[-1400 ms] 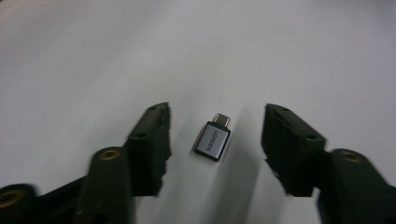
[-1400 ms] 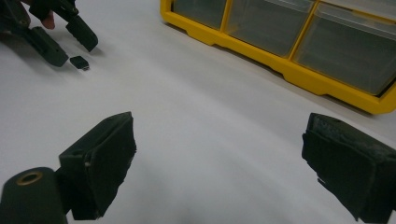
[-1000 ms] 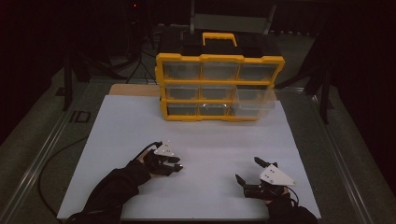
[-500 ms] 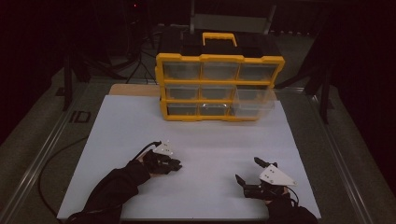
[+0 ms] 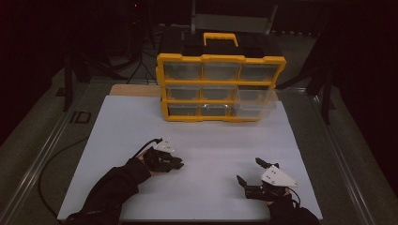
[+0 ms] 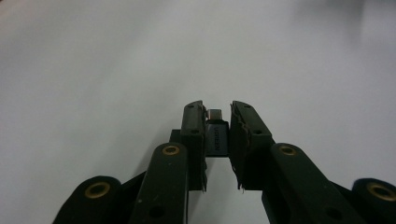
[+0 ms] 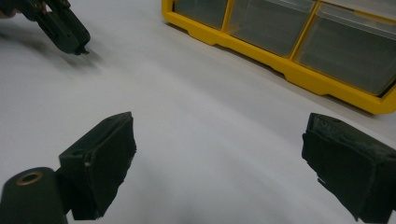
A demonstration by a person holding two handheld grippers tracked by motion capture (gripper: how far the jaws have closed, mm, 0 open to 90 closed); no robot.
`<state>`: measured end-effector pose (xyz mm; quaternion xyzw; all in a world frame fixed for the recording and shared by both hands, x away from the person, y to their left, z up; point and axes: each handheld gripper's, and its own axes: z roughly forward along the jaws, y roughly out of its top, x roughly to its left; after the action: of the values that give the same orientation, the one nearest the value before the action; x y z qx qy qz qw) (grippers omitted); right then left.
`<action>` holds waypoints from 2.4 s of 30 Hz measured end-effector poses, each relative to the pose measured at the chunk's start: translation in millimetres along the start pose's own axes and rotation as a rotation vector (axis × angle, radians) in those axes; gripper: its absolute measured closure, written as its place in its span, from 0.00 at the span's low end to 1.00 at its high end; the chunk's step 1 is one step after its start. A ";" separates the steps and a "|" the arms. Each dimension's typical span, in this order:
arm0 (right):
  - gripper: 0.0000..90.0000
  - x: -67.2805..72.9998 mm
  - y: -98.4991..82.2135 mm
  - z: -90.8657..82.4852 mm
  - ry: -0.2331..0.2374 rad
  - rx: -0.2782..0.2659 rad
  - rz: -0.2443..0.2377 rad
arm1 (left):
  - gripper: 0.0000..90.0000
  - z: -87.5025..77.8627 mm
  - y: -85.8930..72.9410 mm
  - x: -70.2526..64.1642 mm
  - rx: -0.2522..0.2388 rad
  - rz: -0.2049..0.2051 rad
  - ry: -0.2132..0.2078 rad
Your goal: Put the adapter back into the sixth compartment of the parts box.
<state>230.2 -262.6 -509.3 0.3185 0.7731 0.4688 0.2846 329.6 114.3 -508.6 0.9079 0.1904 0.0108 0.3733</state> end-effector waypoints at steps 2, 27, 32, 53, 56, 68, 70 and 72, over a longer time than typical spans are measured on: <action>0.11 0.1 0.0 0.0 0.001 -0.001 0.001 | 0.85 -1.4 3.5 -1.9 -0.007 0.003 -0.009; 0.11 0.2 0.3 -0.7 0.007 -0.005 0.004 | 0.85 -14.6 42.9 -9.5 -0.023 0.028 -0.067; 0.11 0.0 0.5 -1.1 0.007 -0.007 0.004 | 0.85 -16.1 47.8 -9.5 -0.026 0.034 -0.071; 0.11 -0.3 0.8 -1.5 0.009 -0.009 0.008 | 0.85 -25.3 85.4 -17.7 -0.042 0.076 -0.107; 0.11 -0.4 0.8 -1.6 0.007 -0.008 0.007 | 0.85 -26.5 91.6 -18.6 -0.046 0.083 -0.107; 0.11 -0.6 0.9 -1.9 0.006 -0.008 0.007 | 0.85 -32.3 116.9 -21.3 -0.063 0.102 -0.110; 0.11 -0.6 0.8 -1.9 0.007 -0.009 0.008 | 0.85 -32.9 121.0 -22.0 -0.068 0.101 -0.114; 0.11 -0.7 0.8 -1.8 0.006 -0.008 0.006 | 0.85 -33.7 125.2 -23.1 -0.070 0.109 -0.112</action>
<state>229.5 -263.9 -507.8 0.3183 0.7710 0.4740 0.2821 345.0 47.6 -396.0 0.9026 0.1188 -0.0130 0.4136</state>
